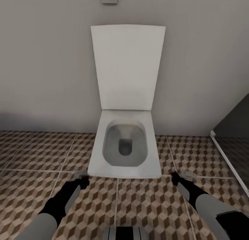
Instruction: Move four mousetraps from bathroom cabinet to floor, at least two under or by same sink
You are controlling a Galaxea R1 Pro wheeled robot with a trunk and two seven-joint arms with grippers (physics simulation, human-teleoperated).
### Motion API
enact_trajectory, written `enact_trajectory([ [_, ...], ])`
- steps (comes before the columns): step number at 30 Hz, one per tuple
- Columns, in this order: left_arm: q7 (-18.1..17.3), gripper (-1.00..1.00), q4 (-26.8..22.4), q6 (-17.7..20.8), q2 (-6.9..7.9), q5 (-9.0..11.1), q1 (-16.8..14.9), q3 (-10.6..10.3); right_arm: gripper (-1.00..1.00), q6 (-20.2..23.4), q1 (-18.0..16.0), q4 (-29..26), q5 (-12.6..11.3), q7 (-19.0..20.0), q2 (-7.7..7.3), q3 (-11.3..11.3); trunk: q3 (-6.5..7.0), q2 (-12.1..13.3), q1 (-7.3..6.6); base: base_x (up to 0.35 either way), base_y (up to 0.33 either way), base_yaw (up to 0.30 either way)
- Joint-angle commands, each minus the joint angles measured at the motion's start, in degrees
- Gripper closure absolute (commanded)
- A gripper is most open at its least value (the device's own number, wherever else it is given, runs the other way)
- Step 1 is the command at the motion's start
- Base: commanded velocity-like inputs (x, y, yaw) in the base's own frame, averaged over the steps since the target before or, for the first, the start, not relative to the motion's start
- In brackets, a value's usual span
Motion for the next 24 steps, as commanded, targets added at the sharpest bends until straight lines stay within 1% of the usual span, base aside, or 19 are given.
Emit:
enact_trajectory([
  [1, 0.6, 1.0, -0.1, 0.2, 0.08, 0.5, 0.0, -0.4, 1.0, 0.4, 0.0, -0.2, -0.3, -0.3, -0.03, 0.5, -0.04, 0.0, 0.01, 0.247, 0.0, 0.0],
  [10, 0.4, 1.0, -0.2, 0.2, 0.05, 0.5, 0.0, -0.4, 1.0, 0.4, 0.0, -0.2, -0.3, -0.3, -0.03, 0.5, -0.04, 0.0, 0.01, 0.274, 0.0, 0.0],
  [14, 0.4, 1.0, -0.1, 0.2, 0.05, 0.5, 0.0, -0.3, 1.0, 0.4, 0.0, -0.2, -0.3, -0.3, -0.03, 0.5, -0.04, 0.0, 0.01, 0.213, 0.0, 0.0],
  [18, 0.4, 1.0, -0.2, 0.2, 0.05, 0.6, 0.0, -0.2, 1.0, 0.4, 0.0, -0.2, -0.3, -0.3, -0.03, 0.5, -0.04, 0.0, 0.01, 0.098, 0.0, 0.0],
  [24, 0.5, 1.0, -0.2, 0.2, 0.05, 0.6, 0.0, -0.2, 1.0, 0.4, 0.0, -0.2, -0.3, -0.3, -0.05, 0.5, -0.04, 0.0, 0.01, 0.022, 0.0, 0.0],
])
